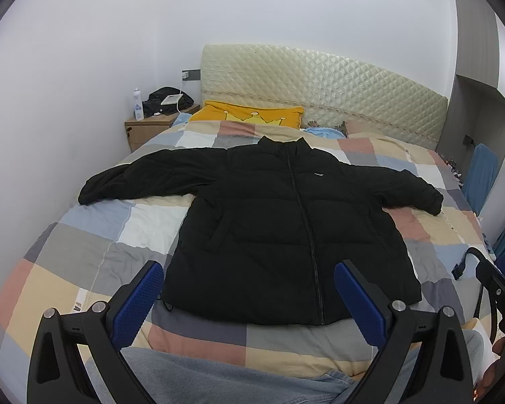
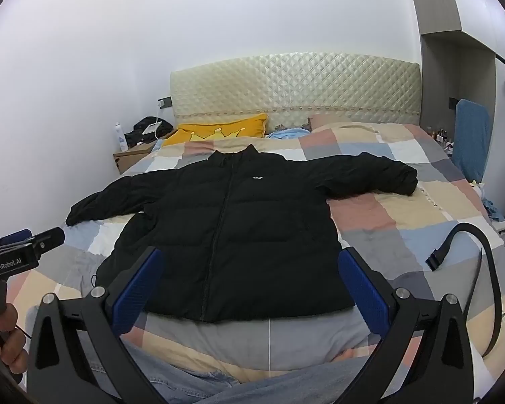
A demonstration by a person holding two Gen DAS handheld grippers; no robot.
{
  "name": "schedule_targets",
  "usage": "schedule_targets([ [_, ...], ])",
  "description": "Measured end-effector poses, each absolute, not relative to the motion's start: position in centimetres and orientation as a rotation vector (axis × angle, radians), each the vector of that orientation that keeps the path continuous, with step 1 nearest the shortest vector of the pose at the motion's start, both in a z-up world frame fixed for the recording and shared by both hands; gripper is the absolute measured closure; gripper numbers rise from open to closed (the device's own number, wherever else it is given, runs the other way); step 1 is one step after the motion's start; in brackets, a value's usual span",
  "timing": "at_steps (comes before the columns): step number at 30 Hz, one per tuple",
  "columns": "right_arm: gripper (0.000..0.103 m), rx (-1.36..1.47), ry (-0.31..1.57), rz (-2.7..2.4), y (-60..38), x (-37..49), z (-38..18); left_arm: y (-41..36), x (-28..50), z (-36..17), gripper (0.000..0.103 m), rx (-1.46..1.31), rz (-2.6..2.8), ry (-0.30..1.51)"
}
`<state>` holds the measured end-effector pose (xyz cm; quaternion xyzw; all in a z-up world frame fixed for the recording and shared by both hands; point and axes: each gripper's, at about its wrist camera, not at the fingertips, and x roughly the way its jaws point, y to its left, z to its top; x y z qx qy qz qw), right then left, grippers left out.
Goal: Fold large clothes
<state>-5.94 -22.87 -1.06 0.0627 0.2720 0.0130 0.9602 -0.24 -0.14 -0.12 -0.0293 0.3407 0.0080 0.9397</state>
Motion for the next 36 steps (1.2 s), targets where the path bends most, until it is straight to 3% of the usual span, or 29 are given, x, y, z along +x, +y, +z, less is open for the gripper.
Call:
schedule_targets([
  [36,0.0,0.134,0.566,0.006,-23.0,-6.1,-1.49,-0.9,0.15,-0.48,0.001,-0.035,0.009,0.714],
])
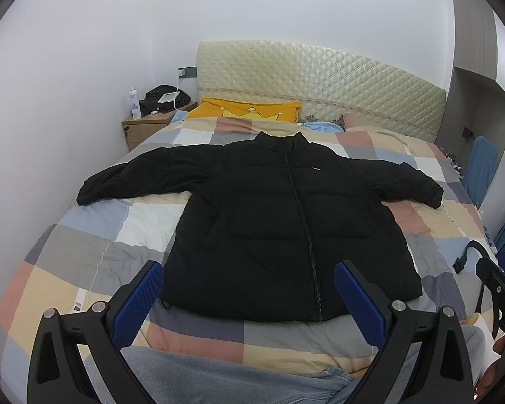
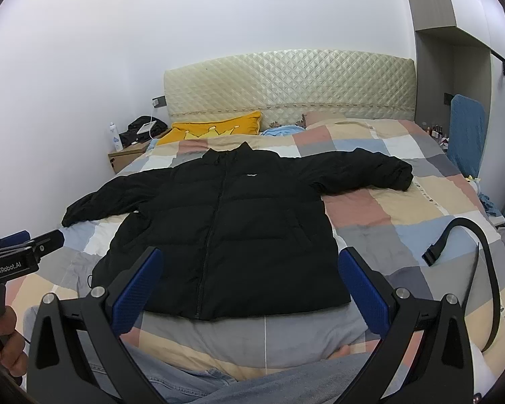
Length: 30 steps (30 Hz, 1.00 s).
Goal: Fold large clothes
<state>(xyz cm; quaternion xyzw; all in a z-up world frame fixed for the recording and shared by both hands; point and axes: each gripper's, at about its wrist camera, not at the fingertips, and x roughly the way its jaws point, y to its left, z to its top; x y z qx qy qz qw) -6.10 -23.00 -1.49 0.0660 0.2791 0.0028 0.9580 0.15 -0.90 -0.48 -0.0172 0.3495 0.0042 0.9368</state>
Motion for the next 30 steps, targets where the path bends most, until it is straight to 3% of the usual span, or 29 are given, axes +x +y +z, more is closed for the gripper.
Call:
schedule_targets([
  [30,0.0,0.137,0.578,0.005,-22.65,-5.66,-1.77,-0.81,-0.02,-0.32,0.001,-0.042,0.005,0.713],
])
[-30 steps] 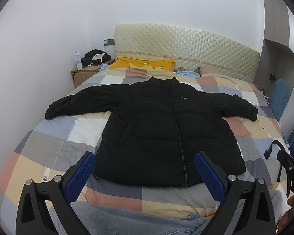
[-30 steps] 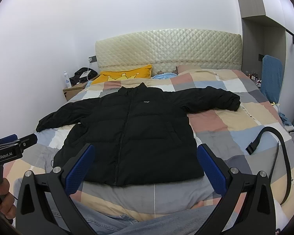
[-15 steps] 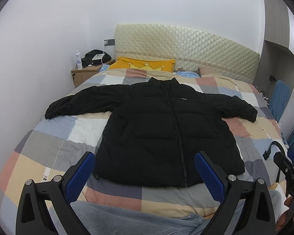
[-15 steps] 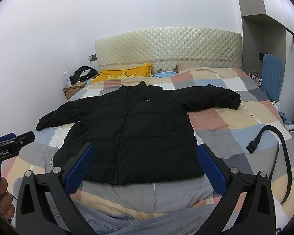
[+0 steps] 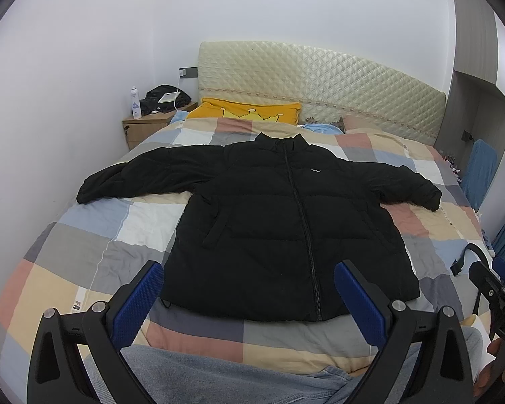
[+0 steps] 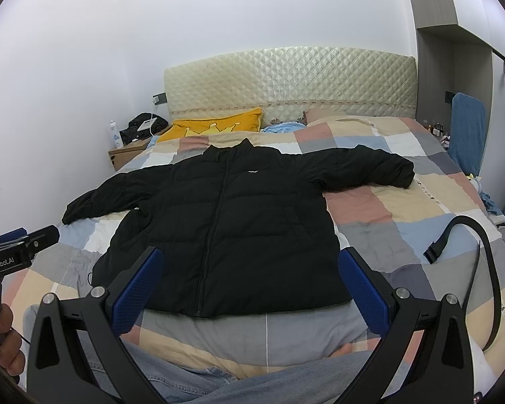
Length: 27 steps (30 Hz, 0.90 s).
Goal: Fold large clothes
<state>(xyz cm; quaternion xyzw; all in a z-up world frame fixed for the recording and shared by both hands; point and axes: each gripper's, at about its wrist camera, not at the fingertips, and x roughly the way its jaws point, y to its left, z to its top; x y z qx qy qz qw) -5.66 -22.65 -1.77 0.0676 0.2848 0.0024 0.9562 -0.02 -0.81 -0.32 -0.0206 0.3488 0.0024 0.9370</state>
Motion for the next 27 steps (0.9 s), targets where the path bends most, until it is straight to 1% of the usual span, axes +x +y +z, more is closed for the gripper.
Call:
schedule_targets([
  [7,0.0,0.149,0.572,0.029,-22.7,-5.6,-1.8,-0.6,-0.1,0.0,0.001,-0.063,-0.02,0.699],
  [14,0.0,0.127,0.531,0.016,-23.9,-4.2,-0.7,-0.6,1.7,0.7,0.001,-0.075,-0.032,0.624],
  [19,0.0,0.135,0.469,0.024,-26.2,-1.8,-0.3,-0.9,4.1,0.2,0.001,-0.106,-0.072,0.607],
  [23,0.0,0.112,0.416,0.033,-28.5,0.7,0.1,-1.1,5.7,0.8,0.001,-0.069,-0.042,0.546],
  [27,0.0,0.125,0.405,0.026,-31.5,3.3,1.2,-1.6,8.0,1.5,0.001,-0.008,-0.03,0.482],
])
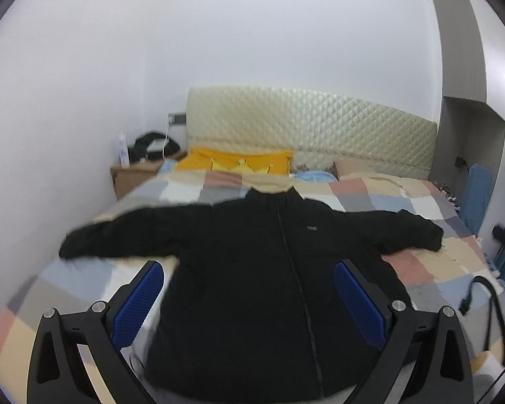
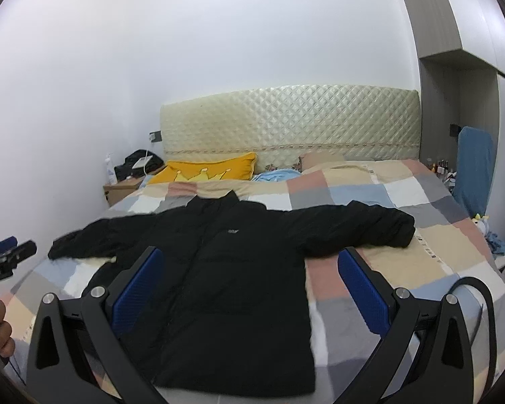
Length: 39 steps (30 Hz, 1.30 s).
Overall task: Fold large clothes
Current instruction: 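Reach the right tool to the jacket sleeve cuff and close on it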
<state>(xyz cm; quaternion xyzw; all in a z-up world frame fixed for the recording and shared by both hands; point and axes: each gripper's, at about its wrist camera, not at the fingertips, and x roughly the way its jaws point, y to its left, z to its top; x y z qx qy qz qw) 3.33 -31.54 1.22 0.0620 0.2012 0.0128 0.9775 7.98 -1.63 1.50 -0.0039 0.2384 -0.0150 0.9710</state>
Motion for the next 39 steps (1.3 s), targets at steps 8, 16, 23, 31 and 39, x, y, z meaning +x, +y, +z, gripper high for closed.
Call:
schedule_targets([
  [8,0.007,0.346,0.387,-0.12,-44.0,9.8,0.1,-1.5,13.4,0.3,0.001,-0.024,-0.07,0.505],
  [16,0.036,0.62,0.472,-0.292,-55.9,17.4,-9.6,-2.7,15.9,-1.9,0.001,-0.057,-0.102,0.52],
  [23,0.049,0.828,0.549,-0.376,-61.9,24.4,-19.1,-3.1,19.9,-5.7,0.001,-0.103,-0.111,0.59],
  [31,0.038,1.011,0.526,-0.392,-66.6,32.3,-28.0,-2.4,24.4,-9.9,0.001,-0.135,-0.068,0.658],
  [39,0.019,1.04,0.332,-0.377,-69.2,35.4,-29.5,-2.1,28.7,-14.5,0.001,-0.162,-0.01,0.792],
])
